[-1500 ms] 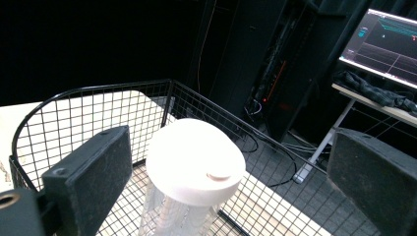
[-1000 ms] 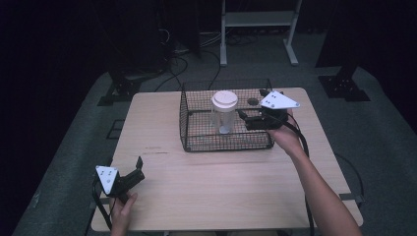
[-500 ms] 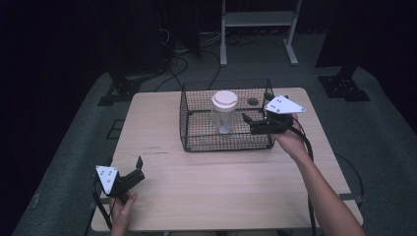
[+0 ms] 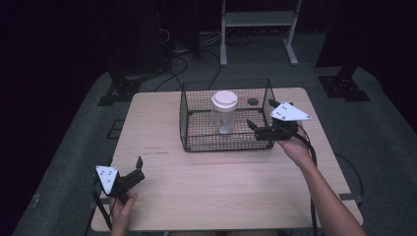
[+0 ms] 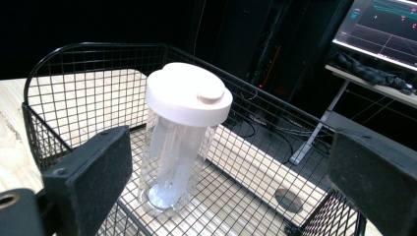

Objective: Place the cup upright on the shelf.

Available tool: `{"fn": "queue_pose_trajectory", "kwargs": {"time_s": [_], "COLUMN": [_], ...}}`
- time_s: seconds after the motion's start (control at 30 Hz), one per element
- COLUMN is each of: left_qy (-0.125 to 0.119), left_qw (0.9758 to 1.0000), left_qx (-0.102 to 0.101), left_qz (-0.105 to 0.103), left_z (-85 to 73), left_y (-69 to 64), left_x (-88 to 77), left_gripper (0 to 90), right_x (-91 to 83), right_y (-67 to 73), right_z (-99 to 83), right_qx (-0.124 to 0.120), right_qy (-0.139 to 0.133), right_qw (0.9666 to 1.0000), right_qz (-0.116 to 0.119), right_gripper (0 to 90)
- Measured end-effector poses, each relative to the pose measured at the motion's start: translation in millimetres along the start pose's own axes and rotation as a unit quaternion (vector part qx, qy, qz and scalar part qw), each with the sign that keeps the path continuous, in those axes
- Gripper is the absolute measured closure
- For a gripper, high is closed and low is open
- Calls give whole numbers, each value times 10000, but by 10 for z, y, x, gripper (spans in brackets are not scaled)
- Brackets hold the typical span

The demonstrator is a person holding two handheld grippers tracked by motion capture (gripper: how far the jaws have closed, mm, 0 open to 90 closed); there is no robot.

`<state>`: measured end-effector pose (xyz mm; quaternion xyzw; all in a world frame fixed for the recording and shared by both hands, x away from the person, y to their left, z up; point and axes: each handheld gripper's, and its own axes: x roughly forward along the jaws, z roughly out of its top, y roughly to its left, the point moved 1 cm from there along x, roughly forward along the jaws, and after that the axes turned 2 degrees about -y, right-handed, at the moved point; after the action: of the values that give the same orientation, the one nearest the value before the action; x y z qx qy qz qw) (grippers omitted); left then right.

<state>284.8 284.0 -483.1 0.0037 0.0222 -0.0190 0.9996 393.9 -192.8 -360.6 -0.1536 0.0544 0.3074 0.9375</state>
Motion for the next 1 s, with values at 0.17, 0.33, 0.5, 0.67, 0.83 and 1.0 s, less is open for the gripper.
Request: {"fn": "queue_pose_trajectory", "kwargs": {"time_s": [0.17, 0.33, 0.5, 0.67, 0.83, 1.0], "left_qy": [0, -1, 1, 0, 6, 11], "left_qw": [10000, 10000, 10000, 10000, 10000, 10000], "left_qx": [10, 12, 15, 11, 19, 22], "left_qz": [-3, 1, 3, 7, 13, 16], "left_z": [0, 1, 1, 1, 0, 1], "left_y": [0, -1, -2, -1, 1, 1], "left_x": [1, -1, 0, -1, -1, -1], "left_gripper": [0, 0, 0, 0, 0, 0], "right_x": [-62, -125, -189, -252, -334, -414], "right_y": [15, 41, 58, 74, 92, 113], "right_z": [-42, -80, -135, -206, -271, -330], "right_qx": [15, -38, -22, 7, -12, -18], "right_qy": [-9, 2, -9, 39, 52, 49], "right_qw": [10000, 10000, 10000, 10000, 10000, 10000], "right_qz": [14, 3, 8, 26, 29, 25], "right_gripper": [27, 27, 27, 27, 27, 27]}}
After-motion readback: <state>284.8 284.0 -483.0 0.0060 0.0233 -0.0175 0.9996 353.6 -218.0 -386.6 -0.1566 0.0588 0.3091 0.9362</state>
